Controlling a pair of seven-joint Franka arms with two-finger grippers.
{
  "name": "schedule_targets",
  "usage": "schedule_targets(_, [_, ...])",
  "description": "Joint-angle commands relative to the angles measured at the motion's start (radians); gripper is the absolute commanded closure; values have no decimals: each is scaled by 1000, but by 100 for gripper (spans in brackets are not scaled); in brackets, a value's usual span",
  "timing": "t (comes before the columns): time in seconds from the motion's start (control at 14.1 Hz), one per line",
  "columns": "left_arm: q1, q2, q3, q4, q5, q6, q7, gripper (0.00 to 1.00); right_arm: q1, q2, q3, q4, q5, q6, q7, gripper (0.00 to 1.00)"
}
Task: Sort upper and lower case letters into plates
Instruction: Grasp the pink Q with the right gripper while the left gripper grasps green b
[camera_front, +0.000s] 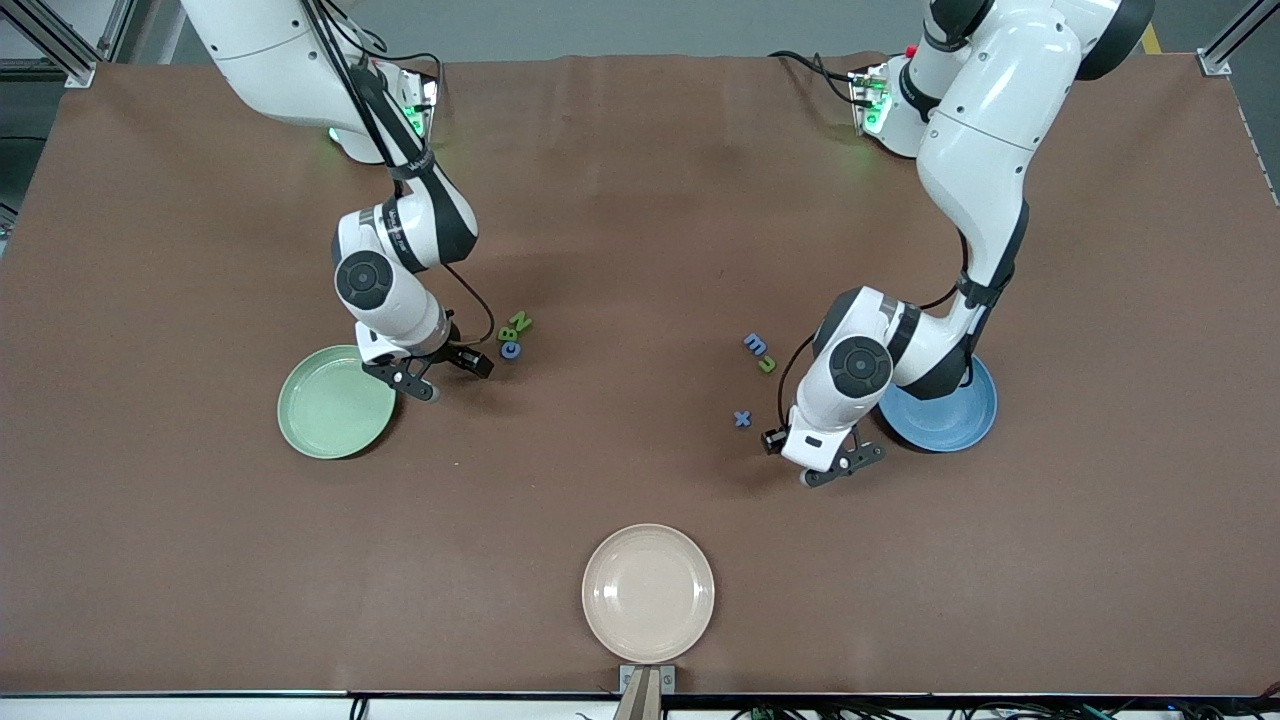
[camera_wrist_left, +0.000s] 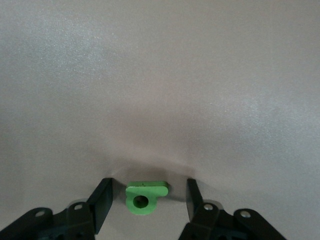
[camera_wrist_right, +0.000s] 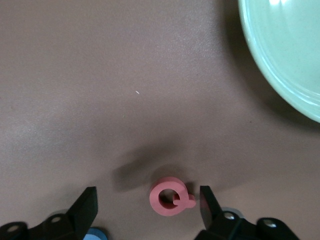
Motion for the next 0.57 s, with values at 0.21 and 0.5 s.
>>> schedule_targets(0.21, [-7, 4, 2, 0, 21, 13, -26, 46, 3, -3, -6, -66, 2, 79, 11, 14])
schedule_targets(0.5, [-7, 4, 2, 0, 21, 13, -26, 60, 3, -6, -5, -81, 2, 79, 11, 34])
